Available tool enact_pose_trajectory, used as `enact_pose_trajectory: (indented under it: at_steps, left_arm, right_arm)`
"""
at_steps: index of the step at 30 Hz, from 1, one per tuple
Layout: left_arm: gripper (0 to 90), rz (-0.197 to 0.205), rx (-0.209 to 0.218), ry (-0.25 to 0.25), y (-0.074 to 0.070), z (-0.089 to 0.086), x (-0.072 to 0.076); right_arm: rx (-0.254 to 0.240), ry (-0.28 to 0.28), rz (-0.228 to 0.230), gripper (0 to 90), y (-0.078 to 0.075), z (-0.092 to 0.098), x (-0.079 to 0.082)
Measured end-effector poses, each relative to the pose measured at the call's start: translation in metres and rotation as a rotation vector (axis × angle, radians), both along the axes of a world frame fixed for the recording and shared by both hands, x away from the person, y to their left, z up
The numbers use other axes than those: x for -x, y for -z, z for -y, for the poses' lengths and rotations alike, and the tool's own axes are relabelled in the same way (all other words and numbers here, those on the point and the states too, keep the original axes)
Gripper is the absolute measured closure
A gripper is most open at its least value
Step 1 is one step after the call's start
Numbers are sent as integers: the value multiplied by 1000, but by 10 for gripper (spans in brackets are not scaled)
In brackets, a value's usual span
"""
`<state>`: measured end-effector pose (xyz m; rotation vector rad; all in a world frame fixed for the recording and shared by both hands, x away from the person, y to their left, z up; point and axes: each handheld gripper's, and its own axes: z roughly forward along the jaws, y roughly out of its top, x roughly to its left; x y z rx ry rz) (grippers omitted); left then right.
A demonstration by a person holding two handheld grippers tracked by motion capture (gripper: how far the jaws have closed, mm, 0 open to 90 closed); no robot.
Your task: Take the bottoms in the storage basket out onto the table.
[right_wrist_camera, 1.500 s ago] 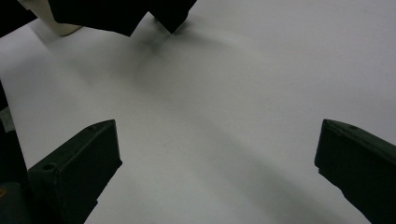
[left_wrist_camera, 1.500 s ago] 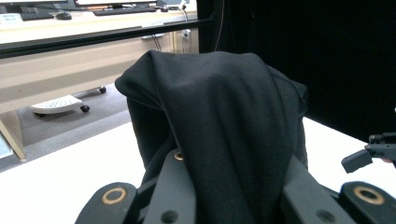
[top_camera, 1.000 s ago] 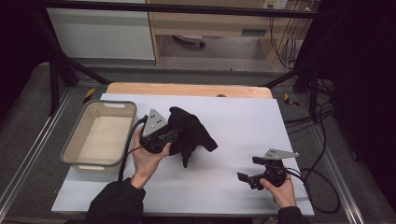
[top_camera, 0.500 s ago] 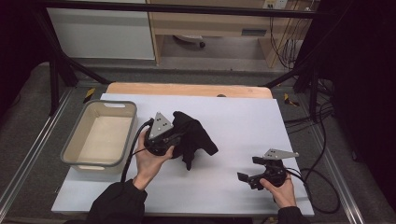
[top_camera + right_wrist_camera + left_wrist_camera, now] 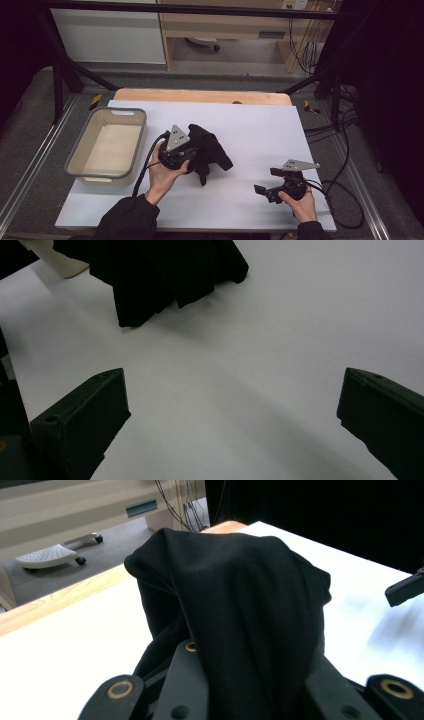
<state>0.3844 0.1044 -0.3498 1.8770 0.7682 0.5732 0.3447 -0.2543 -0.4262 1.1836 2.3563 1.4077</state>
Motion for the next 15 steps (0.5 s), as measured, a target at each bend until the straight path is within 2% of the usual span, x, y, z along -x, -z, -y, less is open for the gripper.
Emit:
enact_pose_trajectory:
  at_steps: [15]
  left_arm:
    - [790,-35,-38,1,19,1,-2]
  right_arm:
    - [0,0,0,7,0,0,0]
